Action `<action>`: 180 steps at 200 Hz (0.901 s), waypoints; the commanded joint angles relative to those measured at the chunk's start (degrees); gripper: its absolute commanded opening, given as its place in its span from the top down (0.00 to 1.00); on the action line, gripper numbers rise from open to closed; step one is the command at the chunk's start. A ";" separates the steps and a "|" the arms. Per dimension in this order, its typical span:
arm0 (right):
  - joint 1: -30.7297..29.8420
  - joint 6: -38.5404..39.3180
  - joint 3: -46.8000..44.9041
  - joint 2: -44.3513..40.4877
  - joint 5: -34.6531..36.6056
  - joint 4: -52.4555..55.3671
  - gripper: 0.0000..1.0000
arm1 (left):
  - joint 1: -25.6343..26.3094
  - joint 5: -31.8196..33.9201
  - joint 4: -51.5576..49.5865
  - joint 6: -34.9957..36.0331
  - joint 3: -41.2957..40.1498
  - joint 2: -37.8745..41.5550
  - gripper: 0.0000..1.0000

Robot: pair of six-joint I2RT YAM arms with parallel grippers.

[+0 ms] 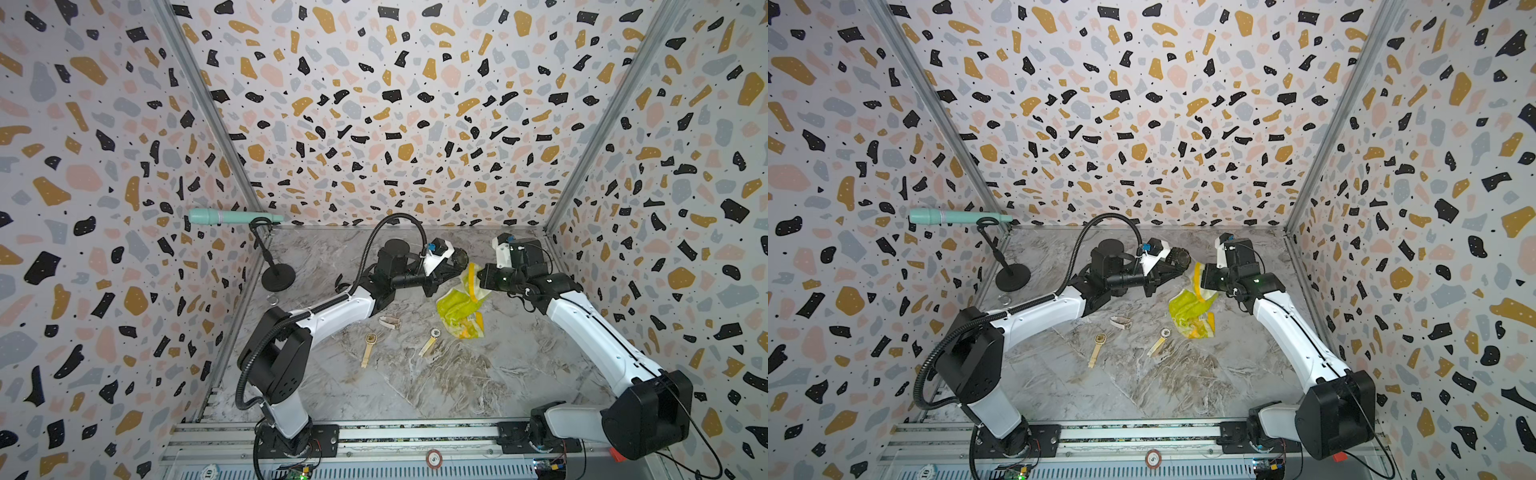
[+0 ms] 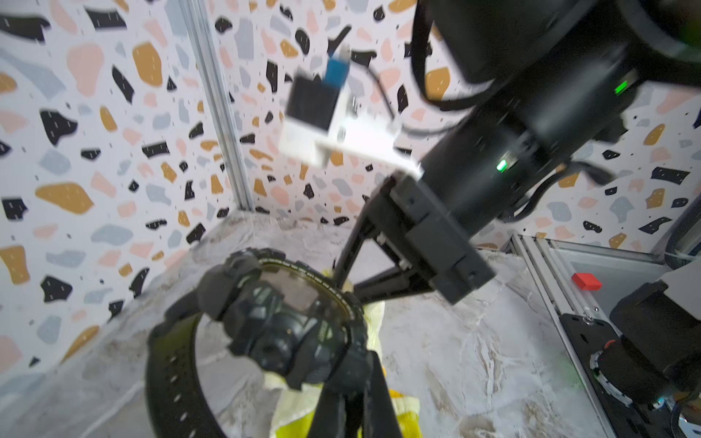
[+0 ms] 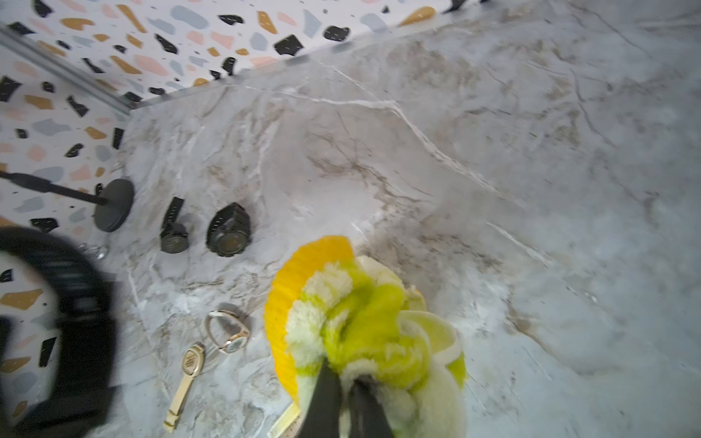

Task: Wipe the watch dial
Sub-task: Wipe the dirt from the watch dial, then place the watch at the center of the board.

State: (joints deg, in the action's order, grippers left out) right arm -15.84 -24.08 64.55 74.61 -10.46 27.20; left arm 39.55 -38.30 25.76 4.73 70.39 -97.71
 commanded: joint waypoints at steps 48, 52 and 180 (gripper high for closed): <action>7.58 2.99 3.85 -8.39 -0.47 8.51 1.00 | 0.26 -1.57 6.09 0.42 0.89 1.69 1.00; 7.80 3.11 4.01 -8.67 -0.39 8.79 1.00 | 0.26 -1.32 5.93 0.39 0.97 1.61 1.00; 9.11 2.51 12.04 -11.31 -1.34 16.12 1.00 | -1.08 24.11 -35.76 -5.39 24.57 -26.39 1.00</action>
State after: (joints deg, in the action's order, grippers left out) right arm -6.85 -21.54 75.13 64.42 -11.07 42.26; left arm 38.61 -22.00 -3.62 1.76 93.73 -122.10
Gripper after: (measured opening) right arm 0.060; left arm 0.057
